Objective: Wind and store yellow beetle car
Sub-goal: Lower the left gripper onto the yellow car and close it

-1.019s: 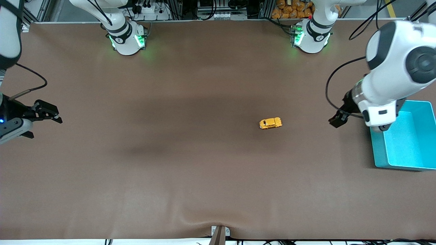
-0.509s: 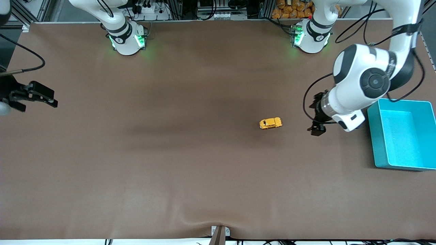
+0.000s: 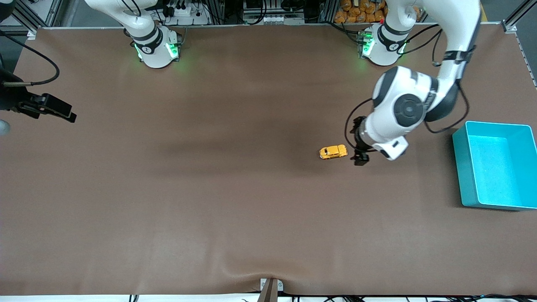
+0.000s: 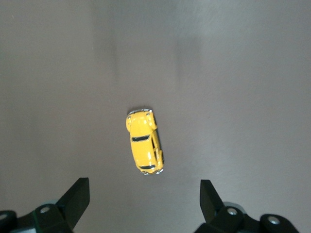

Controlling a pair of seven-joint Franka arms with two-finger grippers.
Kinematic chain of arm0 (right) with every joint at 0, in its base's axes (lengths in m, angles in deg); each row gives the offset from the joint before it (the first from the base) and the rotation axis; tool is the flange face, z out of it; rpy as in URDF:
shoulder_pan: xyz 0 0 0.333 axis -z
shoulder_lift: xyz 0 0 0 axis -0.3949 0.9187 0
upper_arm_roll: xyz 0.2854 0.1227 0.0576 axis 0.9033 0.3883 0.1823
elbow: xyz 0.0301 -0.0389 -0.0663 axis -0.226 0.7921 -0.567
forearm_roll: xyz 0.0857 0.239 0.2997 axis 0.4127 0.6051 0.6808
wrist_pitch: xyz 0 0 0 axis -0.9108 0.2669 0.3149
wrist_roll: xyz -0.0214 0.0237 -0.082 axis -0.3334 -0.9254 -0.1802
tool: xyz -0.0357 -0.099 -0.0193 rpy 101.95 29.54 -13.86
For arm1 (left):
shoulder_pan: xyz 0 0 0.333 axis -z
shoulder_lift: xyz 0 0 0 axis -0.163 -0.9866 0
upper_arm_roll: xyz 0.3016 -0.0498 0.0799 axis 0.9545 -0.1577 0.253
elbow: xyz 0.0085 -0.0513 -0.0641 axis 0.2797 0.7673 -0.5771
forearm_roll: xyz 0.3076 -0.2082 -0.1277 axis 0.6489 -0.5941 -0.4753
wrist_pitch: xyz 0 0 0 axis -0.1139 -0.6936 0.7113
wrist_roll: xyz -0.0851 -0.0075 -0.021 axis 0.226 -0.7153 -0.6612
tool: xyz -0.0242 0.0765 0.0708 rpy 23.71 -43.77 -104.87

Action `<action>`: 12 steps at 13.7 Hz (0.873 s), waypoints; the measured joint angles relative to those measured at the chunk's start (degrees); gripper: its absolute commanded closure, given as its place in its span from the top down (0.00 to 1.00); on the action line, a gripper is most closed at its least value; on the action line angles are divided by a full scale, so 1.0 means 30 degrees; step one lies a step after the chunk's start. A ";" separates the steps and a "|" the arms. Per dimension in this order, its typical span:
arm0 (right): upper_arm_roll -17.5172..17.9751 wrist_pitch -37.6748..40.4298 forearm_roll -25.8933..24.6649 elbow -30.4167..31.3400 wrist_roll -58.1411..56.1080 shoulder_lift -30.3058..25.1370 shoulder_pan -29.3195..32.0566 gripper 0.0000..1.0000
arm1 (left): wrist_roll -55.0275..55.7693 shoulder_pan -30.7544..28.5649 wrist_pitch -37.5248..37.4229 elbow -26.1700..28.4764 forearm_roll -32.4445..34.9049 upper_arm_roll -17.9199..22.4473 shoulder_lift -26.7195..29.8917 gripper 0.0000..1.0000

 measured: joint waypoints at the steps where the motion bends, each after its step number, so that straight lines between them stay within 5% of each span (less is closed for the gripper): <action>1: -0.0008 0.0014 0.0005 0.0123 0.0000 -0.0338 0.0158 1.00 | 0.0399 0.0191 0.0630 0.0364 -0.0001 0.0002 -0.0083 1.00; 12: 0.0363 0.0419 -0.0037 0.1793 0.0005 -0.2571 0.1277 1.00 | 0.1859 0.1127 0.5055 0.1057 0.0032 0.0010 -0.3069 1.00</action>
